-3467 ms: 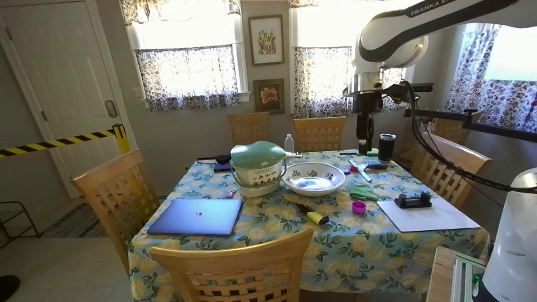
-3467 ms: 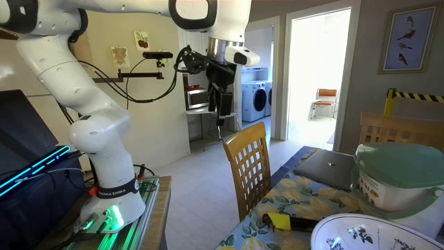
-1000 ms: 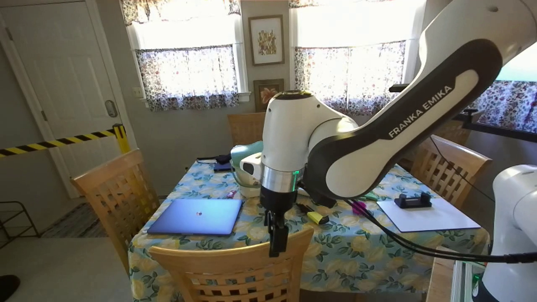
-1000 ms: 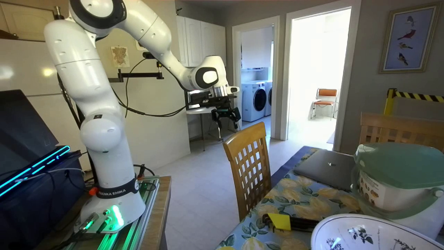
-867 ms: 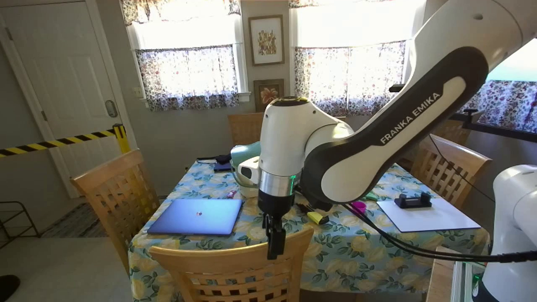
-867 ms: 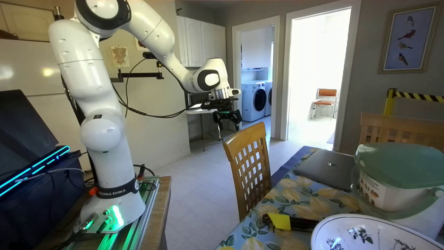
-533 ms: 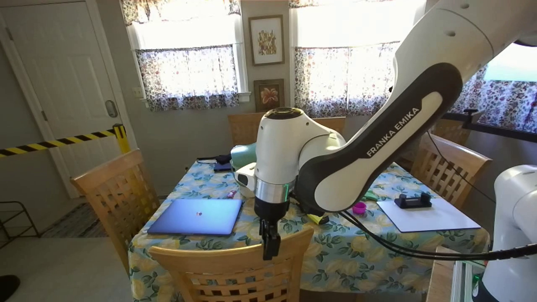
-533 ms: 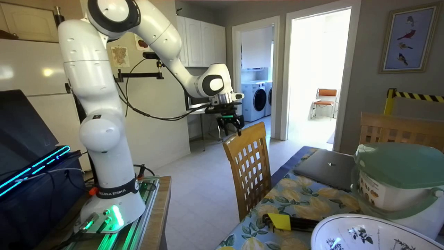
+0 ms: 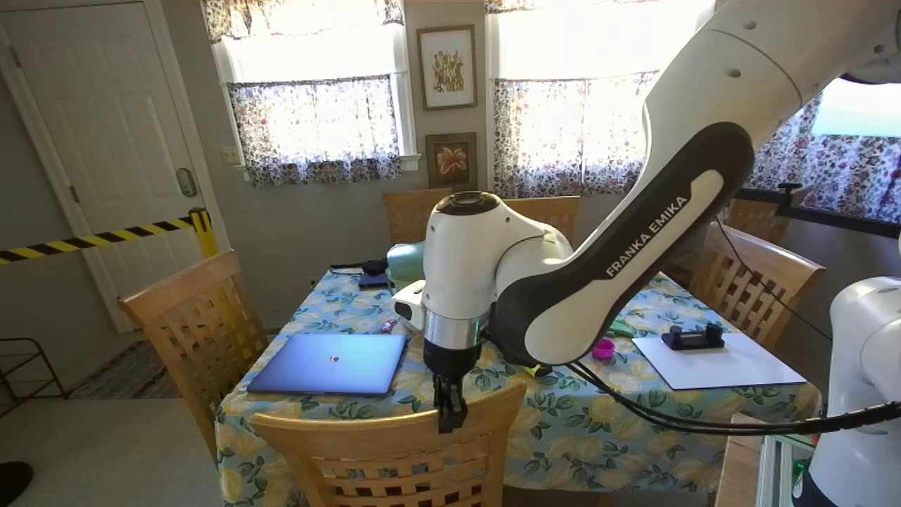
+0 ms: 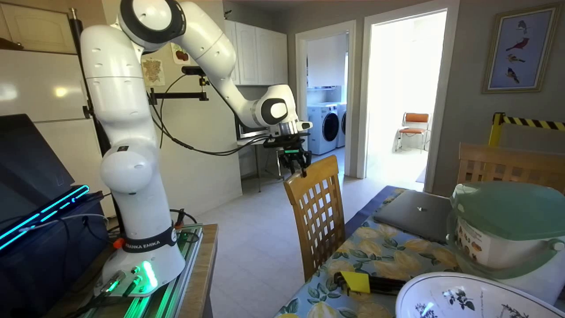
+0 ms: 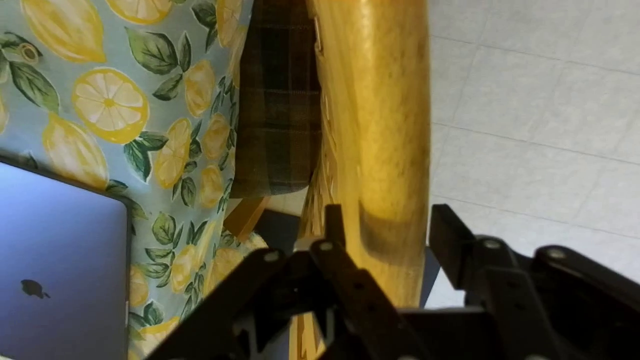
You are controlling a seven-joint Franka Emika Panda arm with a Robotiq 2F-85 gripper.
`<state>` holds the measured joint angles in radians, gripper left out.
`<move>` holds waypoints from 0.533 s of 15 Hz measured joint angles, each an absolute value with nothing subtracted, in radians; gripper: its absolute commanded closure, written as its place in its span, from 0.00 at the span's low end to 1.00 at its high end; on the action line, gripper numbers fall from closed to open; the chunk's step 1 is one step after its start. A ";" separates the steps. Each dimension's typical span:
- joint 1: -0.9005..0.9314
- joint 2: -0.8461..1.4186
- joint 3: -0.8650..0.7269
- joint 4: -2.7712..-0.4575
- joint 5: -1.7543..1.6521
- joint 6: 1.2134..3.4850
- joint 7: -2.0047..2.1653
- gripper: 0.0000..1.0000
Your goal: Pull out the chair
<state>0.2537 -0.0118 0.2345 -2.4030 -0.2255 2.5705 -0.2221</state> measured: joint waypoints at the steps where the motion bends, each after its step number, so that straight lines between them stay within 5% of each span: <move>1: 0.254 -0.012 0.235 -2.403 -0.233 2.570 -0.221 0.88; 2: 0.255 -0.012 0.236 -2.403 -0.238 2.570 -0.221 0.96; 8: 0.256 -0.013 0.242 -2.403 -0.262 2.563 -0.221 0.93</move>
